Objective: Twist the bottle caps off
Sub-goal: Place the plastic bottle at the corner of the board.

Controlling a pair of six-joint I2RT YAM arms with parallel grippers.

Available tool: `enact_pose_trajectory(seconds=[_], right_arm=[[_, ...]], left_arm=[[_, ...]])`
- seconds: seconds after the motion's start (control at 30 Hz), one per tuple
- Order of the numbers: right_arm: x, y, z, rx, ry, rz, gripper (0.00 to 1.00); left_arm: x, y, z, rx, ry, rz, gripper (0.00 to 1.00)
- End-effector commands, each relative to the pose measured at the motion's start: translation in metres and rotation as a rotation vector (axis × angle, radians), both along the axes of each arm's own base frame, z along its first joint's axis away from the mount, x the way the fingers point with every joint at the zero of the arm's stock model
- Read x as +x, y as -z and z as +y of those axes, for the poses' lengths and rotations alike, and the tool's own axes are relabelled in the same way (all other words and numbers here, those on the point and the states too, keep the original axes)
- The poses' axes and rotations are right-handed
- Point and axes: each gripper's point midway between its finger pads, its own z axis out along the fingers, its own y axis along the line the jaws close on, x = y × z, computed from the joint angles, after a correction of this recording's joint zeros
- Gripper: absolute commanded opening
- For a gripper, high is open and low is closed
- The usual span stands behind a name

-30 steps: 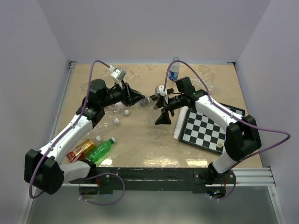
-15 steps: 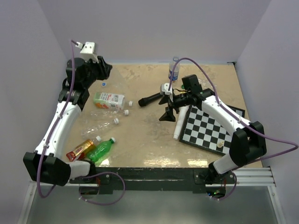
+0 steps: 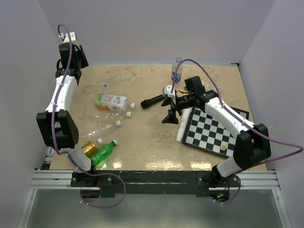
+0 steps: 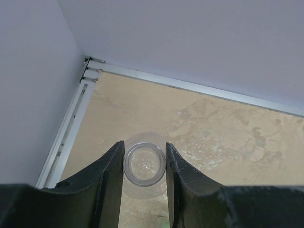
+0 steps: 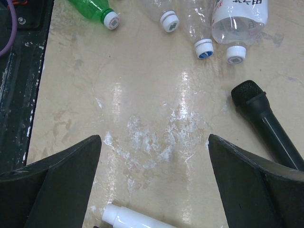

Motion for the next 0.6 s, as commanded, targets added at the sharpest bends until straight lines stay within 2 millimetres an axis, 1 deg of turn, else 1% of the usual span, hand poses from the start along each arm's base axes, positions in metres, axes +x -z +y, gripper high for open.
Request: enact_pose_trajectory(seconds=[0.0,0.07,0.17,0.3,0.4,0.47,0.57], right_arm=[[0.000,-0.012,0.000,0.013,-0.011,-0.048,0.98],[0.000,-0.011,0.000,0.013,-0.011,-0.046,0.98],[0.001,-0.009,0.000,0.009,-0.010,-0.044,0.98],[0.001,-0.009,0.000,0.009,-0.010,-0.044,0.98],[0.001,-0.008,0.000,0.006,-0.008,-0.044,0.98],[0.001,-0.007,0.000,0.006,-0.009,-0.042,0.98],[0.001,-0.007,0.000,0.006,-0.009,-0.043,0.98]], left_arm=[[0.014,-0.021,0.024,0.028,-0.049,-0.075,0.00],[0.018,-0.010,0.029,0.024,-0.049,-0.063,0.00],[0.025,0.004,0.030,0.023,-0.036,-0.049,0.00],[0.030,0.031,0.029,0.038,-0.015,-0.016,0.00],[0.028,0.043,0.029,0.047,-0.006,-0.002,0.00],[0.031,0.043,0.029,0.053,-0.002,-0.029,0.01],[0.029,0.054,0.029,0.057,-0.001,-0.012,0.04]])
